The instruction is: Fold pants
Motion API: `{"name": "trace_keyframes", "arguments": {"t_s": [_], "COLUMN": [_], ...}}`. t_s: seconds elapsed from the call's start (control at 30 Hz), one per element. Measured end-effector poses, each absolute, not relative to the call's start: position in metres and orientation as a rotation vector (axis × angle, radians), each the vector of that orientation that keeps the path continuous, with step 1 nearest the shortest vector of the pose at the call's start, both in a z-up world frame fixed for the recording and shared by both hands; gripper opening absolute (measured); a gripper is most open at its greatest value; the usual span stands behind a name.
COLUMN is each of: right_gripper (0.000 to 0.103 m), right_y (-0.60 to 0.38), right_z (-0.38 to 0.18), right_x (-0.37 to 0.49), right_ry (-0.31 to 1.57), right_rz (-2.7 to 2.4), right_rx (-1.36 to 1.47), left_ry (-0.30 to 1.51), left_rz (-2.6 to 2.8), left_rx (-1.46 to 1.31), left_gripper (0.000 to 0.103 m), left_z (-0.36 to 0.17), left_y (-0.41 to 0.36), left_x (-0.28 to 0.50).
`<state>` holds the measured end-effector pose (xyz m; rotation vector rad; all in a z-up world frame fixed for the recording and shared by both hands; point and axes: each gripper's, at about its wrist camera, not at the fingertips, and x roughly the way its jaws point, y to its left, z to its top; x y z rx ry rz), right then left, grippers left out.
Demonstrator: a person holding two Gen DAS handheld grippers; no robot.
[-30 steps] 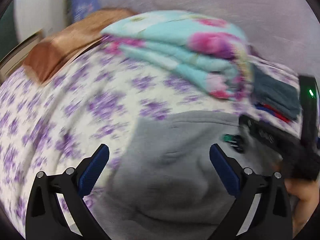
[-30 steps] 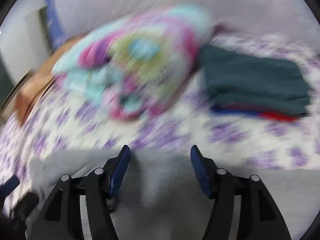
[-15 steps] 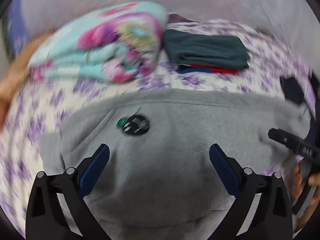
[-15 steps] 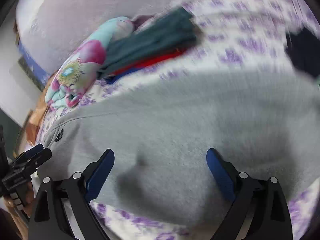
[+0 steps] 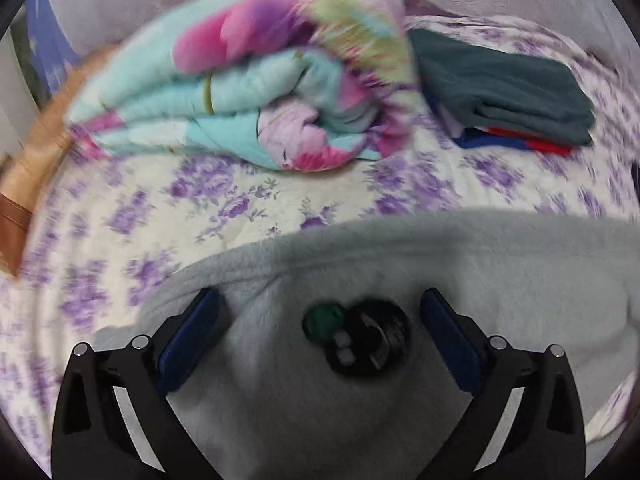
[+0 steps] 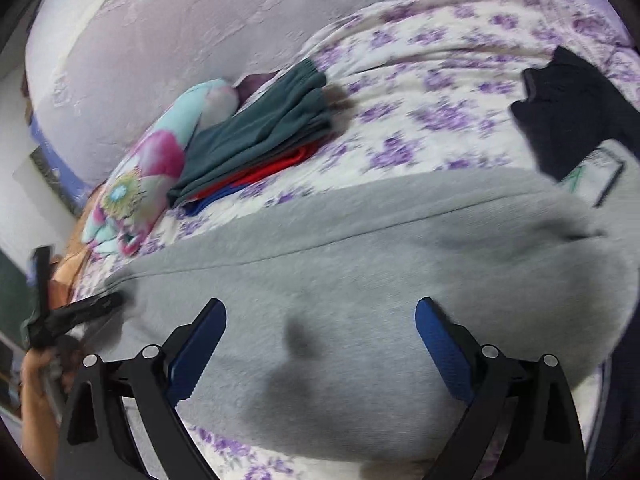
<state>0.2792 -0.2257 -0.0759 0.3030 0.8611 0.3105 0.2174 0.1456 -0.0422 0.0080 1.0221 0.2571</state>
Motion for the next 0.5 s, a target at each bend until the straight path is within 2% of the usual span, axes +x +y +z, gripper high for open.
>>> {"name": "trace_keyframes", "arguments": {"t_s": [0.17, 0.3, 0.33, 0.4, 0.47, 0.5], "right_gripper": [0.096, 0.095, 0.092, 0.08, 0.086, 0.094], "right_y": [-0.21, -0.269, -0.289, -0.324, -0.326, -0.321], "right_z": [-0.086, -0.081, -0.079, -0.077, -0.069, -0.064], "right_x": [0.284, 0.29, 0.289, 0.282, 0.268, 0.261], "right_ry": [0.946, 0.928, 0.913, 0.898, 0.917, 0.914], "right_rz": [0.419, 0.226, 0.134, 0.101, 0.127, 0.13], "right_rx": [0.247, 0.339, 0.364, 0.47, 0.489, 0.452], "left_ry": [0.931, 1.004, 1.022, 1.079, 1.048, 1.028], "left_rz": [0.132, 0.173, 0.183, 0.12, 0.195, 0.205], "left_rx": [0.111, 0.228, 0.198, -0.069, -0.091, -0.07], "left_gripper": [0.099, 0.099, 0.099, 0.099, 0.099, 0.098], "left_z": [-0.026, -0.055, -0.062, -0.069, -0.051, -0.044], "left_y": [0.096, 0.098, 0.113, 0.15, 0.152, 0.147], "left_x": [0.161, 0.156, 0.161, 0.165, 0.155, 0.15]}}
